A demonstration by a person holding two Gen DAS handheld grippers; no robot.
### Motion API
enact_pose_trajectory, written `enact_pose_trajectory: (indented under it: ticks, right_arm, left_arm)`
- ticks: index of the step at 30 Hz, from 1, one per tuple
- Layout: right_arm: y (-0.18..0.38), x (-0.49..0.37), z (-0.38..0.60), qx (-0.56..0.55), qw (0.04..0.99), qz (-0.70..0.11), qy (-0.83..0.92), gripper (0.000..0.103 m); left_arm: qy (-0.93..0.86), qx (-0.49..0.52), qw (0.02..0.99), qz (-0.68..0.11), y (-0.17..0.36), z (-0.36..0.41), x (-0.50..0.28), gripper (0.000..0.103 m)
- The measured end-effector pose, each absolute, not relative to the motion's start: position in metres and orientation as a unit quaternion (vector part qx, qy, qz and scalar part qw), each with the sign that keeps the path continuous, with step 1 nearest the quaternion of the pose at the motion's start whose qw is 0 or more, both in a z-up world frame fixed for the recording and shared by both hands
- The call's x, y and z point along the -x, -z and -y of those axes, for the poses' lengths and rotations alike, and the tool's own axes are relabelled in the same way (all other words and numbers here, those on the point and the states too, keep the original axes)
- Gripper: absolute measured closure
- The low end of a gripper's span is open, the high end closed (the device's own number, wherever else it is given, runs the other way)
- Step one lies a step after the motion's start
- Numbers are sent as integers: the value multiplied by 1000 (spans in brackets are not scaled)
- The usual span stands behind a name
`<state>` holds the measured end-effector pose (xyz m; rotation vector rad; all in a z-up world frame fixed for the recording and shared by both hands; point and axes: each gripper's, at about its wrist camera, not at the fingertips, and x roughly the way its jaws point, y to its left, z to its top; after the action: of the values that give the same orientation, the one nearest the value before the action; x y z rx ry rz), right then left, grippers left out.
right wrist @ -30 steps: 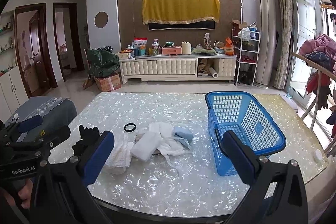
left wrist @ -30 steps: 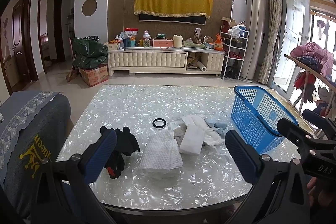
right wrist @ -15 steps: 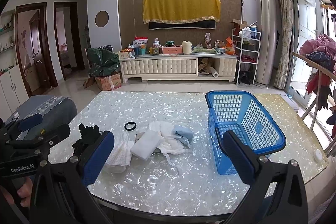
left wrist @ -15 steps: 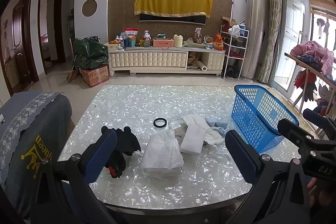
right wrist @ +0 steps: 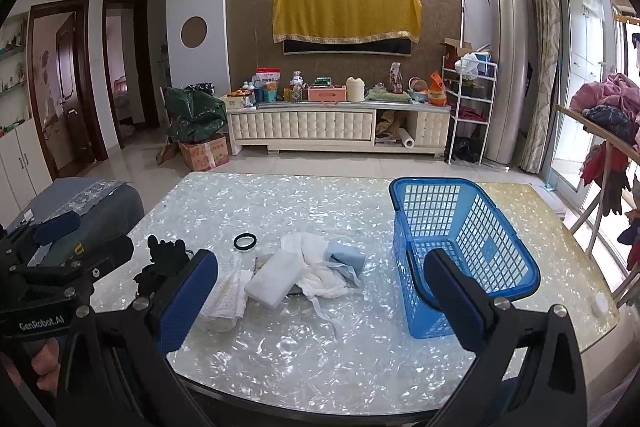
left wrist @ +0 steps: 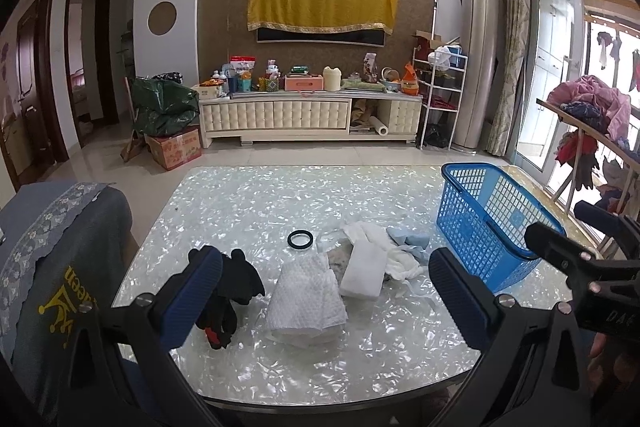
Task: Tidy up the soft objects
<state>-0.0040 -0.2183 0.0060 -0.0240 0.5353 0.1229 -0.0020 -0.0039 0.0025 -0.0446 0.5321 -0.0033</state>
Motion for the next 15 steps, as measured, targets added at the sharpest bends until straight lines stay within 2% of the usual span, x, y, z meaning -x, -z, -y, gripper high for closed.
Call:
enact_pose_trajectory:
  ticks: [10, 15]
  right_arm:
    - [-11, -19, 214, -7, 955, -284, -86, 0]
    - [-12, -34, 202, 18, 949, -303, -89, 0]
  left_arm:
    - [30, 15, 961, -275, -12, -4, -17, 0]
    - [33, 20, 957, -286, -18, -17, -32, 0]
